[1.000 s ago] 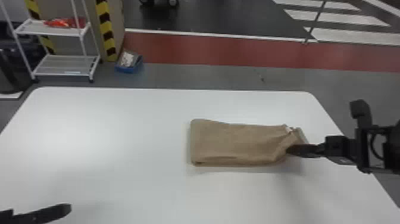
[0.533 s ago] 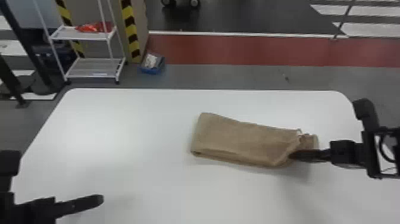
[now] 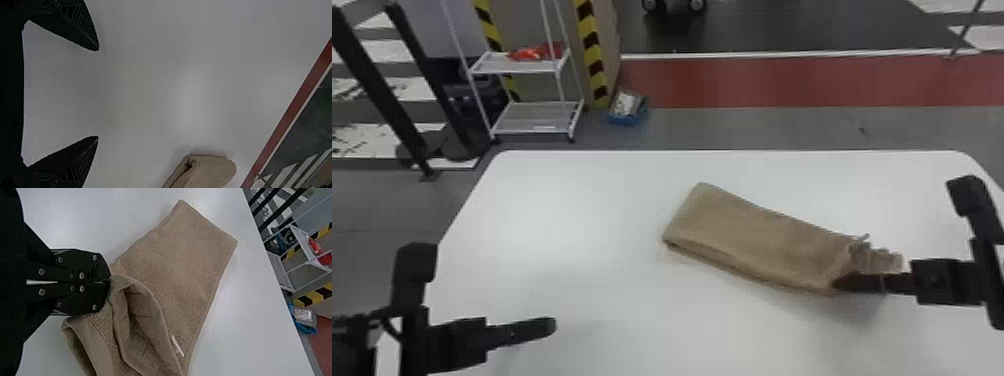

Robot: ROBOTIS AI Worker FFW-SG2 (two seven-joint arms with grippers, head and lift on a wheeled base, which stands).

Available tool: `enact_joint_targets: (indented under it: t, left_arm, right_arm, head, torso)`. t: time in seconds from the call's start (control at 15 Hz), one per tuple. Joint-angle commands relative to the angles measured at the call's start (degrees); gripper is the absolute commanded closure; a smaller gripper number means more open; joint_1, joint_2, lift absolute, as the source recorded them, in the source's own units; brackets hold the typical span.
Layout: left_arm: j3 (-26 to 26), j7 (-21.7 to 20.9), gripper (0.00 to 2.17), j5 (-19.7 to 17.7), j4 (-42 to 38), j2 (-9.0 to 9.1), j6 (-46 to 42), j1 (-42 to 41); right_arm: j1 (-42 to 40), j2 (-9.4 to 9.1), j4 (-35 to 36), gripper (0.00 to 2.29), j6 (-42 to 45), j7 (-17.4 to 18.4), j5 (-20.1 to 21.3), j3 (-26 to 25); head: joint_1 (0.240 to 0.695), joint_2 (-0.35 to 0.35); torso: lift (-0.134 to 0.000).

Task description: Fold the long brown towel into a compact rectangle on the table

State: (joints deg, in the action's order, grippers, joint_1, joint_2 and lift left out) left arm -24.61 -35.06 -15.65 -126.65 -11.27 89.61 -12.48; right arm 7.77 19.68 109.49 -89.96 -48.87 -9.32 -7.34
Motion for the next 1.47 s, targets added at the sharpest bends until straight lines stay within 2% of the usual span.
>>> enact_joint_targets:
  t: [0.0,0.27,0.33,0.4,0.47,0.67,0.93,1.0,1.2,1.4]
  left_arm:
    - [0.26,-0.01,0.08,0.01,-0.09,0.02,0.42,0.0]
    - [1.58,-0.01,0.08,0.36,-0.09,0.02,0.42,0.0]
    - [1.67,-0.01,0.08,0.36,-0.09,0.02,0.42,0.0]
    - [1.58,-0.01,0.08,0.36,-0.09,0.02,0.42,0.0]
    - [1.67,-0.01,0.08,0.36,0.0,0.02,0.42,0.0]
    - [1.49,-0.01,0.08,0.36,0.09,-0.07,0.42,0.0]
    - [1.05,-0.36,0.08,0.18,0.09,-0.34,0.42,-0.17]
    - [1.05,-0.36,0.08,0.1,0.09,-0.34,0.42,-0.17]
    - [1.05,-0.53,0.08,0.01,0.09,-0.34,0.42,-0.35]
    - [0.97,-0.62,0.08,-0.08,0.09,-0.51,0.42,-0.44]
  right_arm:
    - [-2.68,1.15,0.46,1.3,-0.12,-0.87,-0.44,-2.33]
    - [-6.19,3.78,1.08,1.29,-0.12,-2.02,-0.26,-8.22]
    - [-6.19,3.87,0.99,1.03,-0.12,-2.1,-0.09,-9.36]
    - [-6.72,4.13,0.9,0.39,-0.12,-2.28,-0.44,-9.71]
    - [-7.07,4.13,0.99,0.27,-0.12,-3.07,-0.53,-10.42]
    - [-7.95,3.96,1.78,0.23,-0.12,-3.86,-3.43,-13.4]
    - [-6.1,3.52,1.52,0.23,-0.12,-2.46,-3.87,-15.16]
    - [-4.79,2.9,0.64,0.23,-0.12,-1.84,-3.78,-15.16]
    - [-0.22,2.55,-4.63,0.23,-0.12,0.44,-2.2,-12.44]
    - [3.65,2.46,-10.96,0.23,-0.12,0.97,1.32,-8.39]
  head:
    - [0.695,0.083]
    - [0.695,0.031]
    - [0.695,0.015]
    - [0.695,-0.022]
    - [0.695,-0.039]
    - [0.695,-0.059]
    - [0.695,-0.064]
    - [0.695,-0.067]
    - [0.695,-0.074]
    - [0.695,-0.069]
  torso:
    - [-0.123]
    - [-0.123]
    - [-0.123]
    - [-0.123]
    - [-0.123]
    - [-0.123]
    - [-0.123]
    - [-0.123]
    - [-0.123]
    - [-0.123]
